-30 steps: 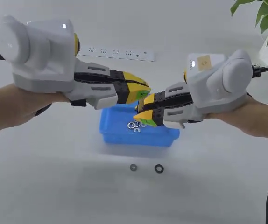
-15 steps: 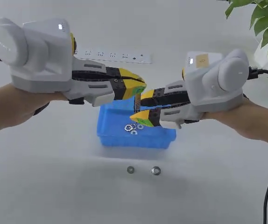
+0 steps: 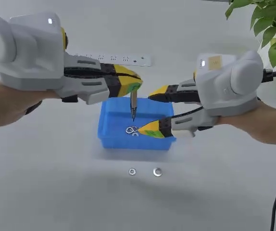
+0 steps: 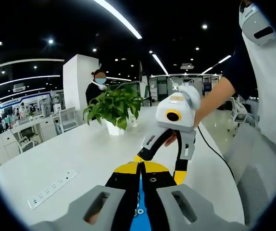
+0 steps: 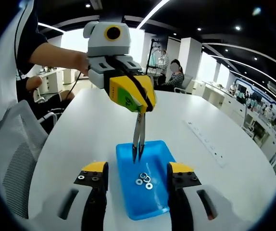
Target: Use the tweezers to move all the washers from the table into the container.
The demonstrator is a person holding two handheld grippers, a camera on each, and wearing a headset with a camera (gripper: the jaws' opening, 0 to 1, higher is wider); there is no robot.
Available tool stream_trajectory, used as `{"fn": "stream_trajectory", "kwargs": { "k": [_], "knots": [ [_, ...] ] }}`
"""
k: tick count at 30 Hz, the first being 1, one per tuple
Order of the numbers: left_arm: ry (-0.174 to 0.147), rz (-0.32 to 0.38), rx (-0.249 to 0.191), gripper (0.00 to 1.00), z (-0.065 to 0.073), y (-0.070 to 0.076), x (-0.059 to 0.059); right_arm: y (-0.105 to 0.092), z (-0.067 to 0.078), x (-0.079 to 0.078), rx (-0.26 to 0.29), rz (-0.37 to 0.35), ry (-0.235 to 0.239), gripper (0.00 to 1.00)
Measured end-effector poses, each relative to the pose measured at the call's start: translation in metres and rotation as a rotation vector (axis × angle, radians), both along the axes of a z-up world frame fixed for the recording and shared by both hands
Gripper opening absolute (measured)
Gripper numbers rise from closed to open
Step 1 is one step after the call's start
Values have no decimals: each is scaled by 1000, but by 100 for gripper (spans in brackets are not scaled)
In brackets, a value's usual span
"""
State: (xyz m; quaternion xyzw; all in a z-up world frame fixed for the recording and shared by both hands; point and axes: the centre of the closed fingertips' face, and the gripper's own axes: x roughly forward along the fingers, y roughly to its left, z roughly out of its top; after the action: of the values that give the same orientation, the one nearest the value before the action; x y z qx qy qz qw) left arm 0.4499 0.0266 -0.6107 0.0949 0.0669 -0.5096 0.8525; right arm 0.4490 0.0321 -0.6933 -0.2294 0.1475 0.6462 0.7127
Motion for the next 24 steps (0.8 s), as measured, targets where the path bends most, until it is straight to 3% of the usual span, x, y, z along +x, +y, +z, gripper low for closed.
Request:
{"fn": "stream_trajectory", "kwargs": {
  "k": [4, 7, 14, 17, 24],
  "knots": [
    [-15, 4, 0, 4, 5, 0, -4, -11, 3, -3, 24, -44, -18, 58],
    [-28, -3, 0, 4, 9, -4, -10, -23, 1, -9, 48, -88, 7, 64],
    [-37, -6, -5, 4, 12, -8, -28, -40, -1, -30, 58, -106, 17, 71],
    [-56, -16, 17, 4, 8, -9, -37, -42, 3, -38, 83, -107, 36, 76],
    [-30, -2, 18, 4, -7, -5, -52, -46, 4, -59, 100, -79, 67, 87]
  ]
}}
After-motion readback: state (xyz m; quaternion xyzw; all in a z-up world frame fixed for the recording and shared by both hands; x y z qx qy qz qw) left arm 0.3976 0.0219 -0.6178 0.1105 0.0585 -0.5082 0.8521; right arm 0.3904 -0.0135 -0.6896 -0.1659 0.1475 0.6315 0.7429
